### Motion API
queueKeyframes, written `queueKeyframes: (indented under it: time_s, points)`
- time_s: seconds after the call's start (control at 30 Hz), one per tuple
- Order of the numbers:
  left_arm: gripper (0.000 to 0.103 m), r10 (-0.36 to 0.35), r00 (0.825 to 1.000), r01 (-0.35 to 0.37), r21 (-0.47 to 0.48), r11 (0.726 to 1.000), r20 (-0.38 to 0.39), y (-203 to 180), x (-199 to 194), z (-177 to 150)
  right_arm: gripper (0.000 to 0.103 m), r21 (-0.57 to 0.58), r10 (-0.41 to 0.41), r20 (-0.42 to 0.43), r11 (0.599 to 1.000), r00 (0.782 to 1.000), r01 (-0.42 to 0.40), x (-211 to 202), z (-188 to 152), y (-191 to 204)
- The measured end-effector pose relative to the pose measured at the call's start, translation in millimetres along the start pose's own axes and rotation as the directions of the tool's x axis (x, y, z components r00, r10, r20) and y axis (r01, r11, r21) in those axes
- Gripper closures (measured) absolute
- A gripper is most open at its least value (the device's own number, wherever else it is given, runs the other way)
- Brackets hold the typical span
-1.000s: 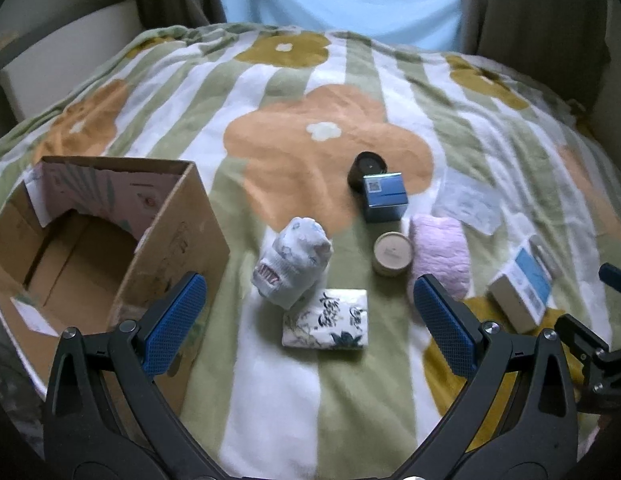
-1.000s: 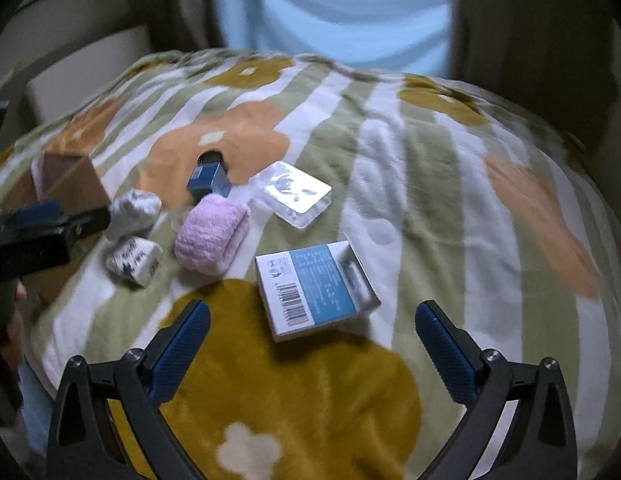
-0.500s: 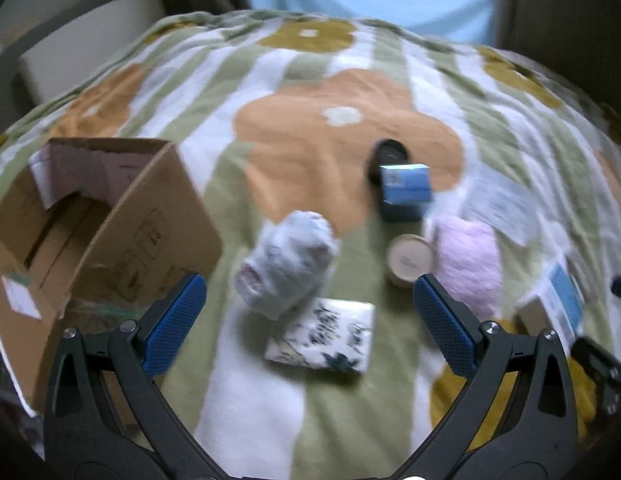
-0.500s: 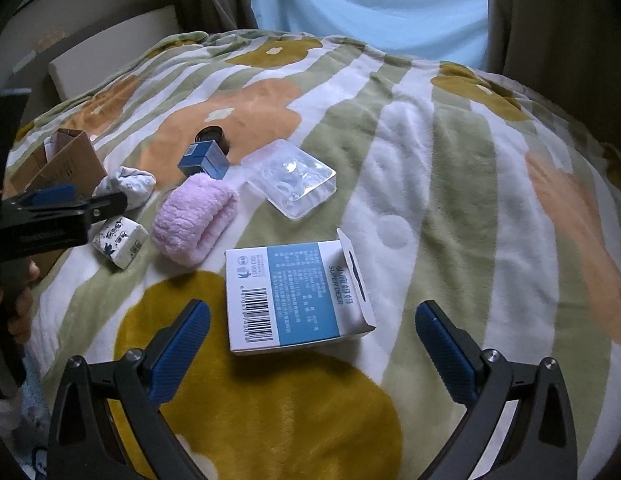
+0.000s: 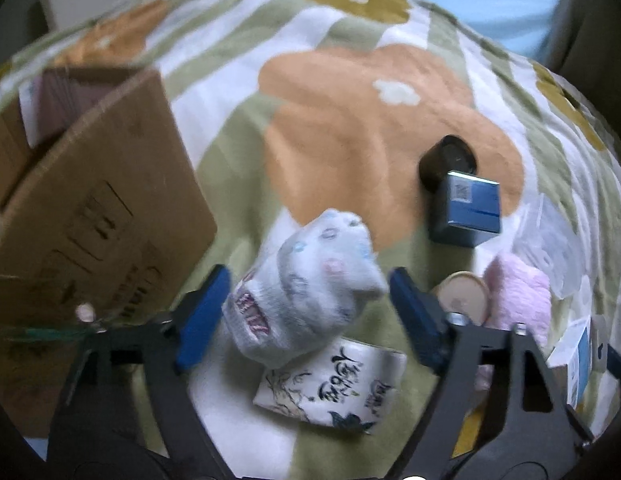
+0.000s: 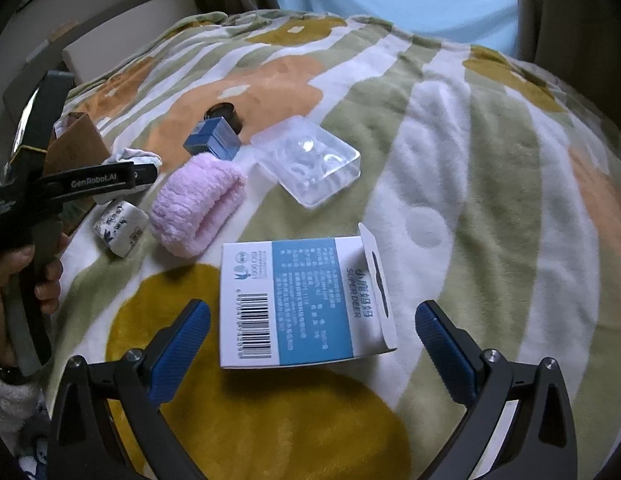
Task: Organize objects
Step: 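Reach the left tool to the white sock while the right tool reaches the blue-white box, then close the left tool on the sock while the right tool grips the blue-white box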
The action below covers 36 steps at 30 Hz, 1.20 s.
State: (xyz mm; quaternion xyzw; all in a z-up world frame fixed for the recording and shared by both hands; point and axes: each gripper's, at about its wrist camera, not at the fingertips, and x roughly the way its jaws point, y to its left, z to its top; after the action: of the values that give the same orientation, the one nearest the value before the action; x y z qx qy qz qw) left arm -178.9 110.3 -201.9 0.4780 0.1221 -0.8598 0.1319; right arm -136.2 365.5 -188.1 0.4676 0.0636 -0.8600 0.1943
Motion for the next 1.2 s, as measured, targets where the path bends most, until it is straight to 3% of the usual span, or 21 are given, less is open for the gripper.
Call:
queueKeyframes:
  time_s: [0.17, 0.23, 0.33, 0.9, 1.1, 1.2]
  points:
    - [0.052, -0.069, 0.998, 0.069, -0.030, 0.997, 0.000, 11, 5, 2, 0.001, -0.005, 0.026, -0.004, 1.000, 1.000, -0.026, 7, 0, -1]
    - [0.052, -0.084, 0.996, 0.084, -0.022, 0.996, 0.000, 10, 5, 3, 0.003, 0.001, 0.012, -0.015, 1.000, 1.000, -0.012, 11, 0, -1]
    - [0.054, -0.109, 0.994, 0.109, -0.026, 0.994, -0.002, 13, 6, 4, 0.016, 0.048, 0.036, -0.034, 0.998, 0.999, -0.034, 15, -1, -6]
    - [0.057, -0.197, 0.979, 0.197, 0.005, 0.980, 0.052, 12, -24, 7, 0.017, 0.071, -0.021, -0.005, 0.997, 1.000, 0.021, -1, 5, 2]
    - [0.057, -0.224, 0.972, 0.218, 0.083, 0.972, 0.069, -1, -46, 1, 0.017, 0.084, -0.040, 0.016, 0.996, 0.999, 0.039, -14, 6, 4]
    - [0.057, -0.279, 0.959, 0.271, 0.125, 0.954, 0.051, -7, -59, -2, 0.017, 0.093, -0.040, 0.034, 0.995, 0.999, 0.037, -22, 7, 7]
